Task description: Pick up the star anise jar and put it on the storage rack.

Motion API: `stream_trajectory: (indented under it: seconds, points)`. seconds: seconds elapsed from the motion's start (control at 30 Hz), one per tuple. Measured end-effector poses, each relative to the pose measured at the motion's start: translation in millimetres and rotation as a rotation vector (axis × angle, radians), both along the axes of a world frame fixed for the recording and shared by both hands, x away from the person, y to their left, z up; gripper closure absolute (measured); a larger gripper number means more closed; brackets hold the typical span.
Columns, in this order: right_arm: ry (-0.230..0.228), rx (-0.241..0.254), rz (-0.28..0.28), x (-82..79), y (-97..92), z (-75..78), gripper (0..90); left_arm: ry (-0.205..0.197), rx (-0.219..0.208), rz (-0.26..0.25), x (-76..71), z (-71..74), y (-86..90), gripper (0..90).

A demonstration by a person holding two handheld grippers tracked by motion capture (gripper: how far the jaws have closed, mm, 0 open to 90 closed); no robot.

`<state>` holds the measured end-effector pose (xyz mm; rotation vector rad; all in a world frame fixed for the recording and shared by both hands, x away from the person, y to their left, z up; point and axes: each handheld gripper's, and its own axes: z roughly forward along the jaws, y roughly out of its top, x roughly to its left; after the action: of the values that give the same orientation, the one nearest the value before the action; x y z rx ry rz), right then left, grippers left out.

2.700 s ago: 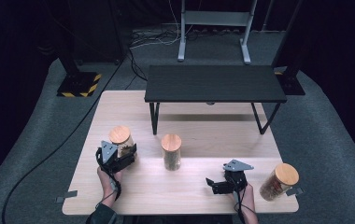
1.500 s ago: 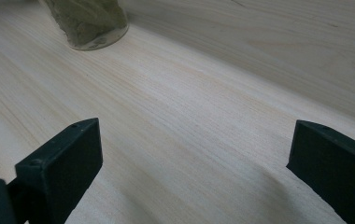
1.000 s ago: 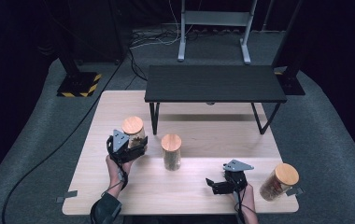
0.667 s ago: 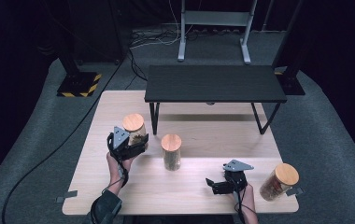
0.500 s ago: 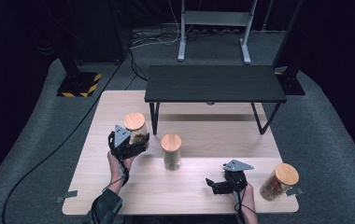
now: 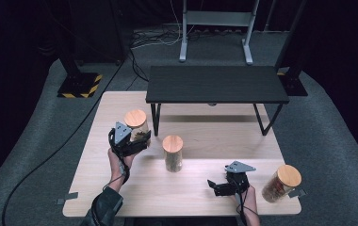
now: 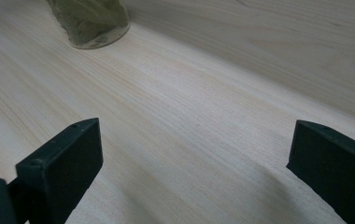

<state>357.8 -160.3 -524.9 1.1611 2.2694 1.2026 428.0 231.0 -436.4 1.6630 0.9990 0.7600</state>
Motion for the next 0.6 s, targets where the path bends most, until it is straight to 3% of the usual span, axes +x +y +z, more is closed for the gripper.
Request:
stream_trajectory:
  seconds: [0.6]
  points:
    - [0.003, -0.003, -0.002, 0.2, 0.3, 0.0, 2.3, -0.012, 0.007, -0.002, 5.8, 15.2, 0.8, 24.7]
